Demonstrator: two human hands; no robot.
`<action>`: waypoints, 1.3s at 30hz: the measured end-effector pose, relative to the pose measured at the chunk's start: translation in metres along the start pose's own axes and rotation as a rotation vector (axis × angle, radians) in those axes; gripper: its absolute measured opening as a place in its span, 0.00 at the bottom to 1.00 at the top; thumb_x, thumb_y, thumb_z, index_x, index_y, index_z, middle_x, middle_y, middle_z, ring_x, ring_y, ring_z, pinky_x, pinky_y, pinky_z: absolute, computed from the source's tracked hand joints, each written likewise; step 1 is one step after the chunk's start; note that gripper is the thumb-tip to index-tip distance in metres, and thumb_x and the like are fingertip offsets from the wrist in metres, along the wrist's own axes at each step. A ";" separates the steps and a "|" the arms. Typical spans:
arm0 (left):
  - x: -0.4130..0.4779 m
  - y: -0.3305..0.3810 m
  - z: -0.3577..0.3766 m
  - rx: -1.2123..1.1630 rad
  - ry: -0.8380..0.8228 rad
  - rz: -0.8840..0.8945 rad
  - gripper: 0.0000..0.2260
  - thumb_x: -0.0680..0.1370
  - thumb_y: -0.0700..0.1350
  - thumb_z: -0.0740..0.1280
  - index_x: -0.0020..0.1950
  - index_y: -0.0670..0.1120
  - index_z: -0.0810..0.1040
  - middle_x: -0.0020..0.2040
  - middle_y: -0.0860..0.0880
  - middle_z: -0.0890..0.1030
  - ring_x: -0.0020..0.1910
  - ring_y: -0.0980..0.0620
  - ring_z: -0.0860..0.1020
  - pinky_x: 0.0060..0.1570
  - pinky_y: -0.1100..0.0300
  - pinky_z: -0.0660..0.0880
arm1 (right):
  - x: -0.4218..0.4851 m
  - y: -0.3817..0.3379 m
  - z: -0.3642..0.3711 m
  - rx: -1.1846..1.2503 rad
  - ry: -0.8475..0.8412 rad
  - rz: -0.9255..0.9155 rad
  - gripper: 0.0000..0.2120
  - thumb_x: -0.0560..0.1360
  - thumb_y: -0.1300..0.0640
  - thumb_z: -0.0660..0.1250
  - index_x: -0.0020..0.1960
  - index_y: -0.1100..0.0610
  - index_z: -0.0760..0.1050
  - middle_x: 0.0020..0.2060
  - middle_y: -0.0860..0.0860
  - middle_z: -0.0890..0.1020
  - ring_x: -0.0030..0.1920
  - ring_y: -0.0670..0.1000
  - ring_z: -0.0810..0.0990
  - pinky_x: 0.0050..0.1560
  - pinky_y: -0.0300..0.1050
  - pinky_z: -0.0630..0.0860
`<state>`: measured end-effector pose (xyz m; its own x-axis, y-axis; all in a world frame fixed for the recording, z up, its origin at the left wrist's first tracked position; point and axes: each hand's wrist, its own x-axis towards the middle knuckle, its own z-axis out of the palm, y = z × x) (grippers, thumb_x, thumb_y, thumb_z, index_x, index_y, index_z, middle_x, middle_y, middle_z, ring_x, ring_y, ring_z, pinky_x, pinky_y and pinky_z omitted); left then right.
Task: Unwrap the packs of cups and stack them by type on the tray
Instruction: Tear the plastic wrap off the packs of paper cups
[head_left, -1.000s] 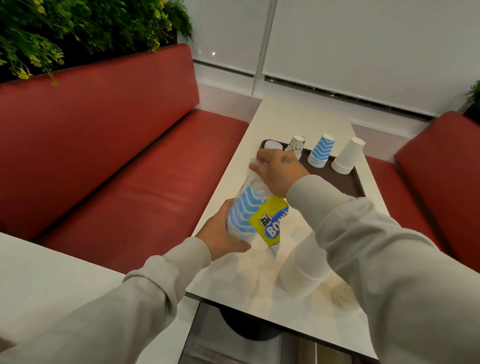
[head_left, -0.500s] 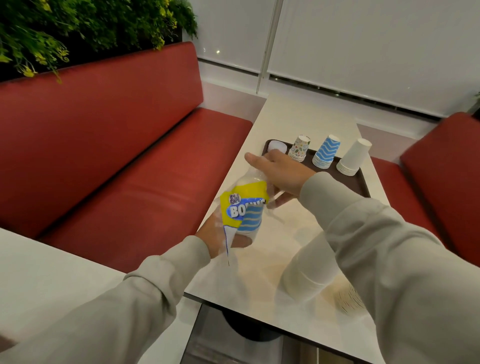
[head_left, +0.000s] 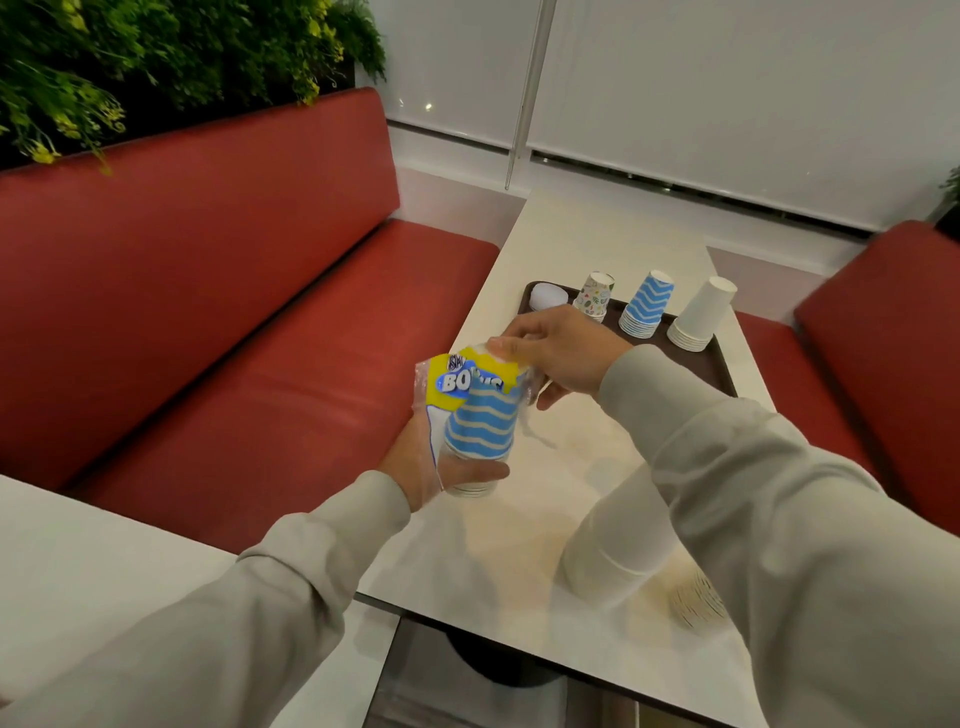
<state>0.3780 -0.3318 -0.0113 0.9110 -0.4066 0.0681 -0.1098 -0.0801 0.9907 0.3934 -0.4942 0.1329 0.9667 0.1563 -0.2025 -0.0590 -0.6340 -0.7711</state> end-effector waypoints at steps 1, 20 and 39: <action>0.005 -0.004 -0.003 -0.059 0.010 -0.011 0.25 0.71 0.40 0.77 0.65 0.48 0.72 0.53 0.62 0.82 0.55 0.63 0.79 0.58 0.61 0.77 | 0.001 0.001 0.000 -0.016 0.018 0.008 0.14 0.79 0.49 0.68 0.51 0.61 0.81 0.45 0.60 0.85 0.28 0.49 0.81 0.30 0.41 0.80; 0.010 0.010 0.003 -0.084 0.120 0.098 0.39 0.63 0.40 0.83 0.65 0.64 0.69 0.62 0.54 0.80 0.63 0.53 0.79 0.63 0.52 0.76 | 0.007 -0.005 -0.003 -0.343 0.075 0.190 0.07 0.81 0.66 0.58 0.52 0.64 0.75 0.37 0.57 0.79 0.29 0.51 0.80 0.28 0.41 0.78; 0.013 0.027 0.001 -0.089 0.328 0.021 0.31 0.58 0.48 0.79 0.60 0.47 0.76 0.46 0.53 0.84 0.40 0.63 0.82 0.40 0.69 0.76 | -0.003 -0.002 -0.003 -1.016 -0.111 0.091 0.20 0.80 0.53 0.65 0.69 0.61 0.70 0.67 0.57 0.72 0.67 0.58 0.72 0.62 0.50 0.74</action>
<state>0.3869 -0.3403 0.0163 0.9899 -0.0919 0.1084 -0.1078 0.0107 0.9941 0.3908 -0.4959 0.1366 0.9375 0.1122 -0.3293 0.1577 -0.9808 0.1149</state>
